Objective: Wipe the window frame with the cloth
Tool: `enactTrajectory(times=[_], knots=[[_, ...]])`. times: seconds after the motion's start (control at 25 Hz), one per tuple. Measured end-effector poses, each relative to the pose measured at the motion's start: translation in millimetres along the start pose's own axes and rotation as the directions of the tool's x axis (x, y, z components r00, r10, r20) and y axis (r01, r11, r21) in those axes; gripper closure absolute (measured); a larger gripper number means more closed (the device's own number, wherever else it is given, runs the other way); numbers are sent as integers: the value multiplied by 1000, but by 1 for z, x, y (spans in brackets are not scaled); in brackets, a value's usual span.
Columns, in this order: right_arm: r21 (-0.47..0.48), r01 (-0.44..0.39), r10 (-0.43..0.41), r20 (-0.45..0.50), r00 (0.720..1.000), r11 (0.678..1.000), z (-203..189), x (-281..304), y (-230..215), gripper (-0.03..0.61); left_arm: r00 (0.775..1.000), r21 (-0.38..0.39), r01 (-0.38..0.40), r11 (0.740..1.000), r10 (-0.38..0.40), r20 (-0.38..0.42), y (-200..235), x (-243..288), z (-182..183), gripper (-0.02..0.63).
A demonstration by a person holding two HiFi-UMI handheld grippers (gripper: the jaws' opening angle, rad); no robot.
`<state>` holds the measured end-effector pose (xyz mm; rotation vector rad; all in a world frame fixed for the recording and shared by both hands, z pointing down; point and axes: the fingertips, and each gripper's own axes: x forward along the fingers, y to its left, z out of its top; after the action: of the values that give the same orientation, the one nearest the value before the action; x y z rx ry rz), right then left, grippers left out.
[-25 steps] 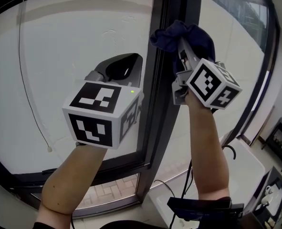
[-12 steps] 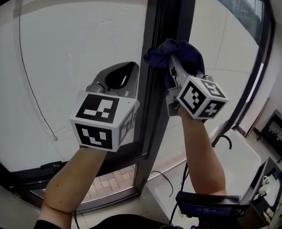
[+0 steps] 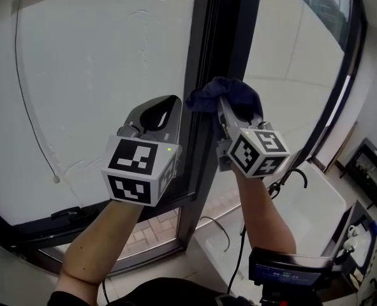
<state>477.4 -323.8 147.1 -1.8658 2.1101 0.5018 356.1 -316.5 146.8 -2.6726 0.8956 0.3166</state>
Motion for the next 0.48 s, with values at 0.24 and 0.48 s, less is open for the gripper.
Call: enactTrajectory(times=[0.24, 0.48], knots=[[8, 5, -5, -40, 999, 1000, -40, -17, 1, 510, 1000, -16, 11, 1000, -11, -28, -3, -6, -29, 620], [11, 8, -7, -99, 995, 1000, -79, -33, 5, 509, 998, -33, 33, 999, -35, -59, -12, -15, -61, 620]])
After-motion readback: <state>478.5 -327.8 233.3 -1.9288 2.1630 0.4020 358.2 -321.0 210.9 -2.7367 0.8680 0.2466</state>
